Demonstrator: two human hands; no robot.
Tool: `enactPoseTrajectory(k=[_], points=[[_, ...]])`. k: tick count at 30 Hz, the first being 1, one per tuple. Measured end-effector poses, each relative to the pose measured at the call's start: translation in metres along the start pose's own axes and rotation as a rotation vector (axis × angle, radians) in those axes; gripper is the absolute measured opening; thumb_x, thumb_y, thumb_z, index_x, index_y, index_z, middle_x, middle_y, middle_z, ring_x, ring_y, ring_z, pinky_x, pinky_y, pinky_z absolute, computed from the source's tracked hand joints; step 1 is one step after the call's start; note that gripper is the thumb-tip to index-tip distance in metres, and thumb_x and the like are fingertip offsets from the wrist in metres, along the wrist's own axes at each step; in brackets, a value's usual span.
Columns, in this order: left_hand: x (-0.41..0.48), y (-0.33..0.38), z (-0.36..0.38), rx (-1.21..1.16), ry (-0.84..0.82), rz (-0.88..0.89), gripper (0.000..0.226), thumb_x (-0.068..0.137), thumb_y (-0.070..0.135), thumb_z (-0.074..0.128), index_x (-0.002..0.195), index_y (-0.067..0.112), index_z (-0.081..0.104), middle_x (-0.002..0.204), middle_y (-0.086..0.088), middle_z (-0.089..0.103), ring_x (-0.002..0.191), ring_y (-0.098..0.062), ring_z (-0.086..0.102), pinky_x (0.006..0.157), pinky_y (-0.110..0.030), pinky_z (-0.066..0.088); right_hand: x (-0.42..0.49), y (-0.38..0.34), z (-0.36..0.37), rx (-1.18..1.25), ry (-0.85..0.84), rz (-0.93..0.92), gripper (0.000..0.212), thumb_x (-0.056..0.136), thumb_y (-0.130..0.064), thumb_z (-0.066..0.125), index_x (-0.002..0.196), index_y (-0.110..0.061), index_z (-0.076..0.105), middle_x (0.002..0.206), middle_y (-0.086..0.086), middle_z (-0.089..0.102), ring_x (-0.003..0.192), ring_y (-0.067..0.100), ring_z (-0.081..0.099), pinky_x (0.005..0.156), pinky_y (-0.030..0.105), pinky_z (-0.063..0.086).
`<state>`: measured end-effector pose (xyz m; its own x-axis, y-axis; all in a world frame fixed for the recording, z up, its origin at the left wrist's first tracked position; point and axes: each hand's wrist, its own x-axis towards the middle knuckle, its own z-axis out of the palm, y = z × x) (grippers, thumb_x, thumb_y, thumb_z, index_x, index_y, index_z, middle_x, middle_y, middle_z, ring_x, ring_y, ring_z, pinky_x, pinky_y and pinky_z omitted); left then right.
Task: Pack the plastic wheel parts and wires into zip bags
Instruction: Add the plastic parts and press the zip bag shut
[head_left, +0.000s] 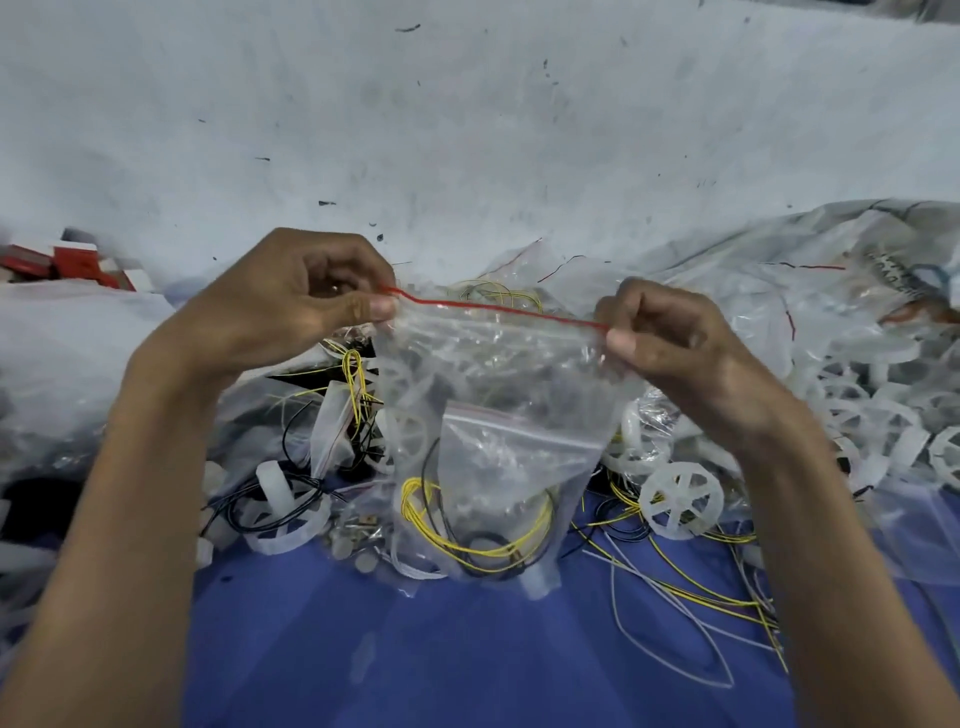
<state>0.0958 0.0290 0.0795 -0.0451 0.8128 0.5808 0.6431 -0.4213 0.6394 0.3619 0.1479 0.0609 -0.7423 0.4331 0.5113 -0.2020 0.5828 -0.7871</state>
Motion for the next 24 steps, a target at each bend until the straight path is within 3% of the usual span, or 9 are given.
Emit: enactPoseTrajectory(k=[2, 6, 10, 14, 17, 21, 24], points=[[-0.002, -0.001, -0.003, -0.024, 0.006, -0.013, 0.011, 0.07, 0.02, 0.068, 0.079, 0.014, 0.065, 0.069, 0.005, 0.069, 0.068, -0.004, 0.064, 0.069, -0.014, 0.05, 0.004, 0.01, 0.005, 0.206, 0.147, -0.032, 0.013, 0.078, -0.017, 0.067, 0.071, -0.022, 0.057, 0.069, -0.005, 0.053, 0.066, 0.01, 0.05, 0.069, 0.022, 0.043], [-0.004, -0.004, -0.003, 0.023, -0.038, -0.036, 0.013, 0.069, 0.02, 0.07, 0.078, 0.012, 0.066, 0.07, 0.004, 0.068, 0.068, -0.003, 0.061, 0.069, -0.011, 0.048, 0.01, 0.024, 0.006, 0.192, 0.29, 0.038, 0.025, 0.071, -0.017, 0.07, 0.093, -0.016, 0.059, 0.071, -0.007, 0.065, 0.073, 0.01, 0.063, 0.069, 0.021, 0.05], [-0.004, -0.008, -0.004, 0.033, -0.033, -0.063, 0.016, 0.066, 0.025, 0.072, 0.077, 0.014, 0.068, 0.071, 0.004, 0.067, 0.069, -0.004, 0.059, 0.067, -0.011, 0.047, 0.007, 0.027, 0.0, 0.111, 0.245, 0.217, 0.014, 0.068, -0.022, 0.072, 0.078, -0.013, 0.068, 0.07, -0.001, 0.07, 0.069, 0.013, 0.068, 0.064, 0.02, 0.054], [-0.002, -0.012, 0.0, 0.022, -0.041, -0.062, 0.016, 0.067, 0.025, 0.07, 0.078, 0.013, 0.068, 0.07, 0.007, 0.067, 0.068, -0.002, 0.058, 0.066, -0.009, 0.045, 0.006, 0.03, -0.004, -0.01, 0.229, 0.323, 0.017, 0.071, -0.029, 0.071, 0.073, -0.012, 0.068, 0.065, -0.001, 0.069, 0.059, 0.01, 0.066, 0.056, 0.017, 0.051], [-0.002, -0.012, 0.001, 0.0, -0.013, -0.059, 0.017, 0.067, 0.024, 0.07, 0.078, 0.011, 0.067, 0.069, 0.008, 0.067, 0.066, -0.002, 0.057, 0.065, -0.009, 0.046, 0.006, 0.027, -0.003, -0.039, 0.253, 0.247, 0.013, 0.072, -0.027, 0.068, 0.075, -0.015, 0.063, 0.058, -0.004, 0.064, 0.052, 0.008, 0.058, 0.051, 0.017, 0.048], [-0.002, -0.012, 0.003, -0.027, 0.008, -0.05, 0.014, 0.068, 0.021, 0.069, 0.077, 0.012, 0.065, 0.068, 0.01, 0.067, 0.066, -0.001, 0.059, 0.065, -0.01, 0.048, 0.006, 0.02, -0.001, -0.146, 0.227, 0.102, 0.009, 0.089, -0.015, 0.058, 0.08, -0.016, 0.056, 0.046, -0.005, 0.05, 0.041, 0.007, 0.044, 0.043, 0.016, 0.037], [-0.003, -0.008, 0.003, -0.017, -0.006, -0.067, 0.017, 0.068, 0.024, 0.069, 0.078, 0.011, 0.065, 0.07, 0.01, 0.066, 0.069, -0.002, 0.057, 0.069, -0.012, 0.047, 0.007, 0.009, 0.001, -0.152, 0.201, 0.082, 0.01, 0.088, -0.021, 0.058, 0.08, -0.016, 0.059, 0.052, -0.001, 0.053, 0.044, 0.007, 0.046, 0.044, 0.017, 0.04]])
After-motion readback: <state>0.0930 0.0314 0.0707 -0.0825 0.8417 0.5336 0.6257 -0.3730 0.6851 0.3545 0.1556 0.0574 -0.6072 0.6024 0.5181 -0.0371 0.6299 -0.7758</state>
